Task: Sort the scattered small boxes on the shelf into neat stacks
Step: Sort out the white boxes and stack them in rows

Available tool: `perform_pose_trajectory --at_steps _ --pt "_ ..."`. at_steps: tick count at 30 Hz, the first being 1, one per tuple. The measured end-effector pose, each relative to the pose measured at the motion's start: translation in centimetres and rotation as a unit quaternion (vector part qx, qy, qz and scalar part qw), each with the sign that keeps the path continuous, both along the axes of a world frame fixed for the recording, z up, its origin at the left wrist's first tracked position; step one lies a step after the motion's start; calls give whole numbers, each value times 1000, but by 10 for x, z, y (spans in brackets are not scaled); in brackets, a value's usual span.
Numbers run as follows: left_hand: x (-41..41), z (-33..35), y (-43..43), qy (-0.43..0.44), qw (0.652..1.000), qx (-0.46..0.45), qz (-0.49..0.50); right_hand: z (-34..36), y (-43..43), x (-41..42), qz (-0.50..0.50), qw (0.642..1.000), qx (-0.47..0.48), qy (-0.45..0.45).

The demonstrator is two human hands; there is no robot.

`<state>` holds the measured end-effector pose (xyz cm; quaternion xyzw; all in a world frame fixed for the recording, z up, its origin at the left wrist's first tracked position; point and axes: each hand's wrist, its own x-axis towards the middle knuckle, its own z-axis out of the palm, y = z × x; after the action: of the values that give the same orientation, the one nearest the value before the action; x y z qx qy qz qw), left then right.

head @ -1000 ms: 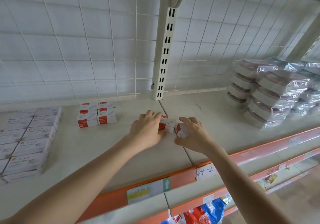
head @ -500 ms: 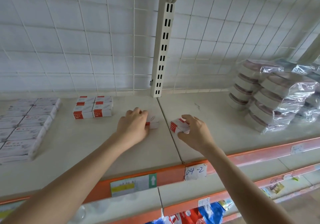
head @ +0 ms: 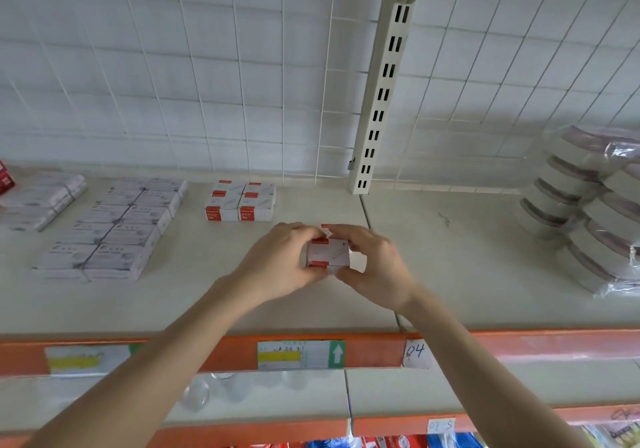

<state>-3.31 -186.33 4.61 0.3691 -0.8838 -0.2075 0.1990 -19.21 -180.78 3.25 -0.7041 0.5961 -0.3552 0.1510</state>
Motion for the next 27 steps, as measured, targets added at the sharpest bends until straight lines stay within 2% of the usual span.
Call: perform_pose_trajectory --at_steps 3,7,15,27 --pt "15 -11 0 -30 999 8 37 1 -5 -3 10 999 30 21" --pt "36 -18 -4 -69 994 25 78 6 -18 -10 -36 998 34 49" --pt "50 -21 -11 -91 984 -13 152 4 -47 -6 -72 973 157 153" --pt "58 -22 -21 -109 977 -7 185 7 -49 21 -6 968 152 199"
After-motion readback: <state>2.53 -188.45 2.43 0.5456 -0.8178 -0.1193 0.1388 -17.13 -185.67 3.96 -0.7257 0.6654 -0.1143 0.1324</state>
